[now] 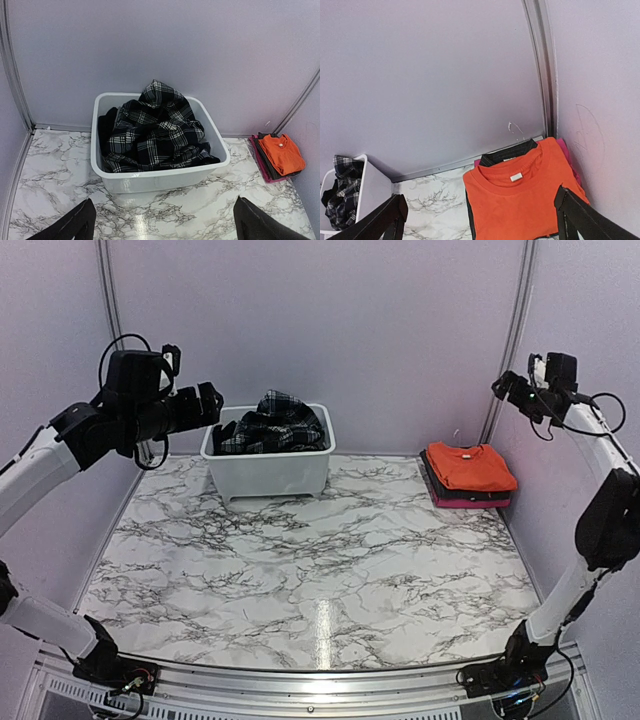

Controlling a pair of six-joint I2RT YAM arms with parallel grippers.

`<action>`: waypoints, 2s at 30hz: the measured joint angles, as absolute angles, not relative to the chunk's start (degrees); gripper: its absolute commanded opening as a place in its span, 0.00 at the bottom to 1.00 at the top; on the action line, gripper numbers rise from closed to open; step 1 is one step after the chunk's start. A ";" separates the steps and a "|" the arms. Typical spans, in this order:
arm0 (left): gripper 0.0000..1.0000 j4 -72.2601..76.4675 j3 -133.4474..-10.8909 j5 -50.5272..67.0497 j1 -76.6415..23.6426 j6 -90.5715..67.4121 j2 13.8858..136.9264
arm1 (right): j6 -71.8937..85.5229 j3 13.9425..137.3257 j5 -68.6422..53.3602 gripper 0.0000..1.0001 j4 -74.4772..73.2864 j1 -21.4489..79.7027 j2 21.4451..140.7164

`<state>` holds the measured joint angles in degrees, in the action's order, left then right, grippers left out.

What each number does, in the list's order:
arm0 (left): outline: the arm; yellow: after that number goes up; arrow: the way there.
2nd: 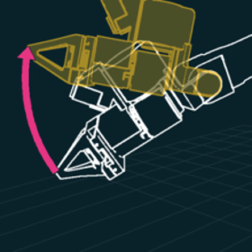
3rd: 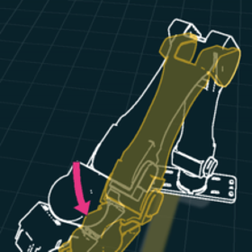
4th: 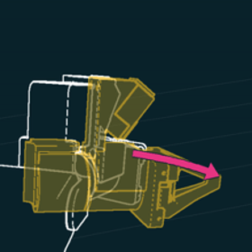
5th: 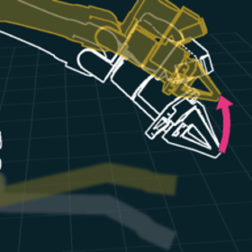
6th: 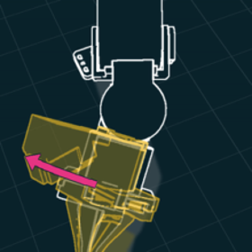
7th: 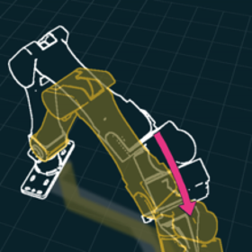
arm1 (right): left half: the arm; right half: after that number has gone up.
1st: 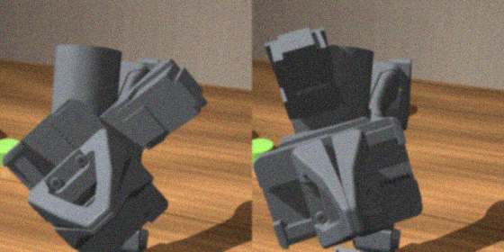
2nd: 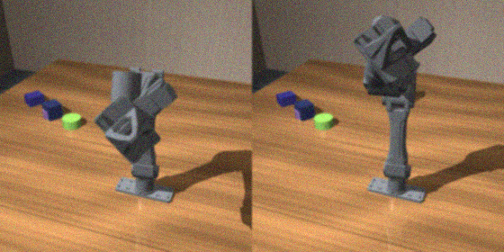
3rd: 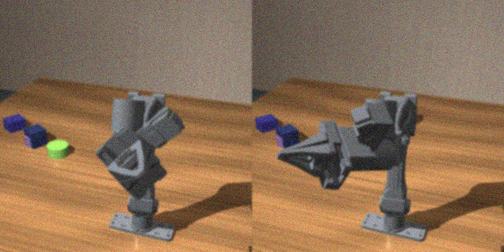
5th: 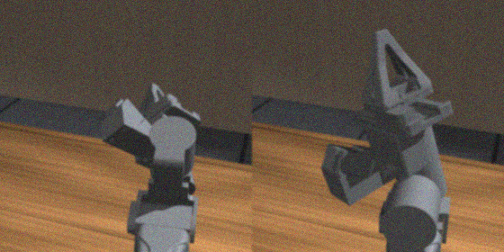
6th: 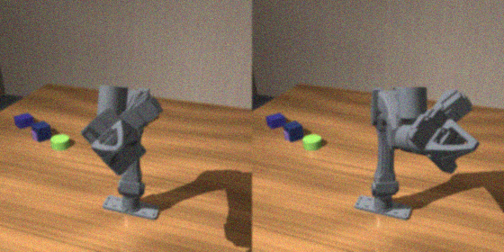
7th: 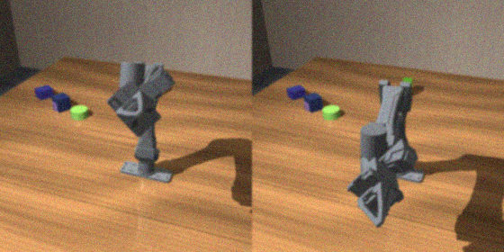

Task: Fold and stack the mixed laundry pile
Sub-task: Pick up the crumpled skirt and place it in the bin.

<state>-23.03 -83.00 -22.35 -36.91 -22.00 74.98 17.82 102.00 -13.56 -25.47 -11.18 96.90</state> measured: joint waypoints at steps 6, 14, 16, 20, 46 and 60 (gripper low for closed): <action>0.99 -26.28 -95.29 -18.59 -33.17 -18.35 89.21 | 14.52 89.73 -10.72 0.98 -27.49 -11.05 87.31; 0.99 -30.61 -115.83 -16.27 -31.66 -15.73 116.79 | 20.10 69.49 -25.63 0.99 -21.15 -13.85 78.78; 0.99 -31.29 -121.82 -15.99 -30.85 -15.38 122.69 | 21.65 66.02 -29.26 0.99 -19.44 -13.26 78.28; 0.99 -31.83 -132.03 -15.40 -28.12 -14.96 132.97 | 22.52 64.12 -32.58 0.98 -18.90 -11.66 77.71; 0.00 -19.05 -140.33 -6.44 -22.39 -17.08 135.20 | 22.57 59.96 -32.45 0.99 -15.79 -11.35 75.83; 0.00 -9.39 -140.25 -6.46 -28.99 -23.46 111.44 | 24.45 54.04 -38.54 0.98 -10.17 -10.66 74.28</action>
